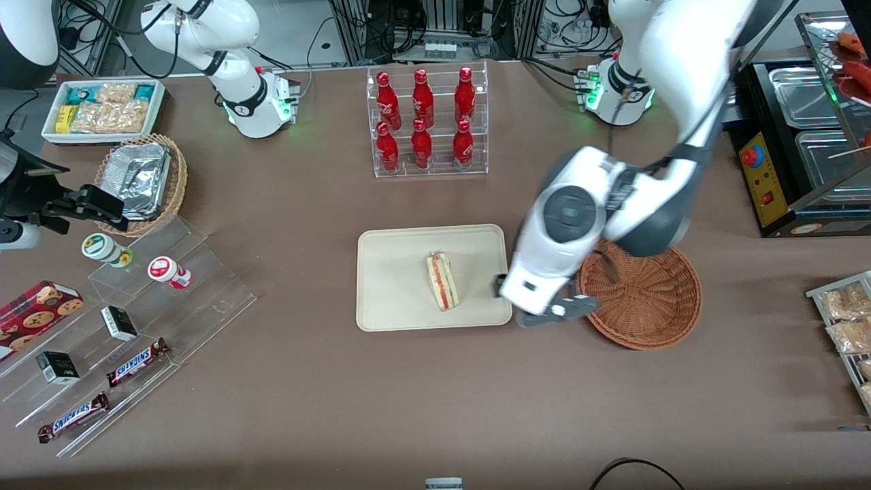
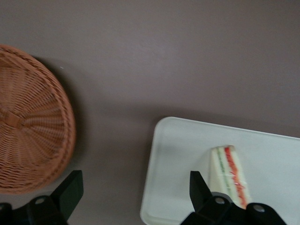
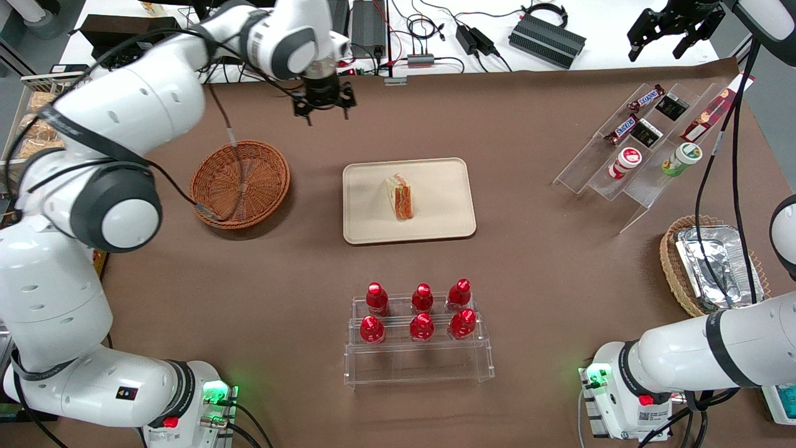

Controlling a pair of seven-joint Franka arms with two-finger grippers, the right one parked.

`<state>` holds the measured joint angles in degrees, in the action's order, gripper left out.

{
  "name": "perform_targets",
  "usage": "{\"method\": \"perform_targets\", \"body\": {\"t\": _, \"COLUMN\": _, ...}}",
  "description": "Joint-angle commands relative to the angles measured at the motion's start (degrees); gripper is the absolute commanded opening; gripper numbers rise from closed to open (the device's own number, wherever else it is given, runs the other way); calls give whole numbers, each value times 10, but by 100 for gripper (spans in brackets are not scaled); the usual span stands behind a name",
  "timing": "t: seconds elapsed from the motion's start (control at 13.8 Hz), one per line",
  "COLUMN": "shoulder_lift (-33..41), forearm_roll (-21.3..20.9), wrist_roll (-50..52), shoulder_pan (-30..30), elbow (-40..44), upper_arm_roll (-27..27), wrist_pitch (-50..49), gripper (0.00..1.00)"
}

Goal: Place sandwich from basket to tray

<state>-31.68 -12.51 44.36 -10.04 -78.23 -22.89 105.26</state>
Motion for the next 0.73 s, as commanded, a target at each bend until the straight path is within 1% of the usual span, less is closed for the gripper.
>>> {"method": "perform_targets", "body": {"t": 0.0, "shoulder_lift": 83, "forearm_roll": 30, "wrist_roll": -89, "shoulder_pan": 61, "elbow": -91, "upper_arm_roll": -5, "wrist_pitch": -3, "gripper": 100}}
{"method": "perform_targets", "body": {"t": 0.07, "shoulder_lift": 101, "forearm_roll": 43, "wrist_roll": -127, "shoulder_pan": 82, "elbow": -110, "upper_arm_roll": -5, "wrist_pitch": -4, "gripper": 100}}
{"method": "perform_targets", "body": {"t": 0.29, "shoulder_lift": 150, "forearm_roll": 62, "wrist_roll": -210, "shoulder_pan": 129, "elbow": -151, "upper_arm_roll": -5, "wrist_pitch": -20, "gripper": 100}}
{"method": "perform_targets", "body": {"t": 0.51, "shoulder_lift": 187, "forearm_roll": 66, "wrist_roll": -262, "shoulder_pan": 156, "elbow": -150, "upper_arm_roll": -1, "wrist_pitch": -73, "gripper": 100}}
{"method": "perform_targets", "body": {"t": 0.65, "shoulder_lift": 224, "forearm_roll": 88, "wrist_roll": -318, "shoulder_pan": 169, "elbow": -146, "upper_arm_roll": 13, "wrist_pitch": -128, "gripper": 100}}
